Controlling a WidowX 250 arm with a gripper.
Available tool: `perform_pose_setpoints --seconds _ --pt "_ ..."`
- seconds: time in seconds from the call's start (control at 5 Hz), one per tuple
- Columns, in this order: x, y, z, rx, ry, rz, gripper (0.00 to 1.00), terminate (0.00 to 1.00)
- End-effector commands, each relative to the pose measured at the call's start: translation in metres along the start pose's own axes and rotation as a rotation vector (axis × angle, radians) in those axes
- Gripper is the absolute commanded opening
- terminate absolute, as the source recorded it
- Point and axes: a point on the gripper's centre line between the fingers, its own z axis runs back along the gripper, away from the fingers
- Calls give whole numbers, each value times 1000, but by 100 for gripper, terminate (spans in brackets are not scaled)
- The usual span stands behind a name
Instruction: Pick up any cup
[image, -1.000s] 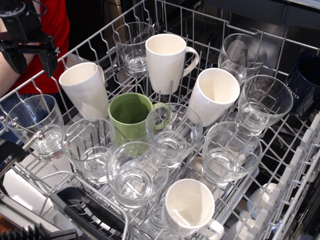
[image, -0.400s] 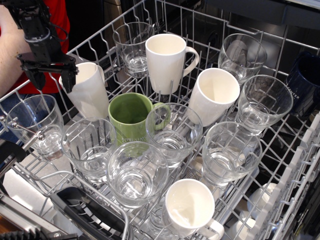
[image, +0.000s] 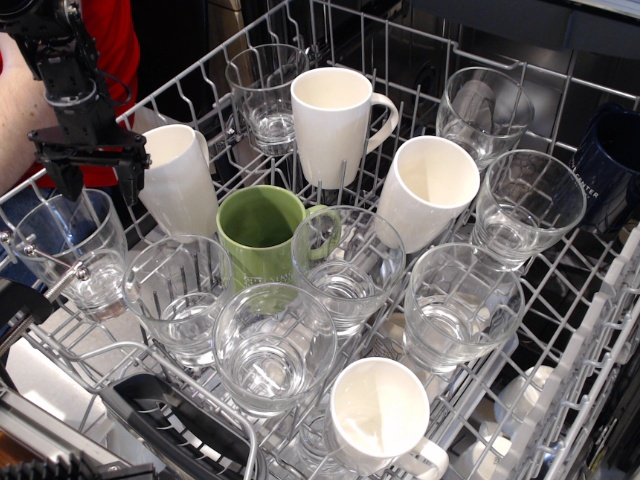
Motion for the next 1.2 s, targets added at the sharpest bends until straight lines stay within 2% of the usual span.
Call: perform_pose_setpoints --seconds 0.0,0.2,0.4,0.6,0.8,1.0 --pt "-6 12 2 50 -50 46 100 0" --pt "-13 10 -12 53 -51 81 100 0" --pt "-4 12 -15 45 -48 105 0 0" --pt "2 4 -12 46 -40 120 0 0" --pt "9 3 3 45 -39 119 0 0" --pt "11 4 25 53 -78 70 0 0"
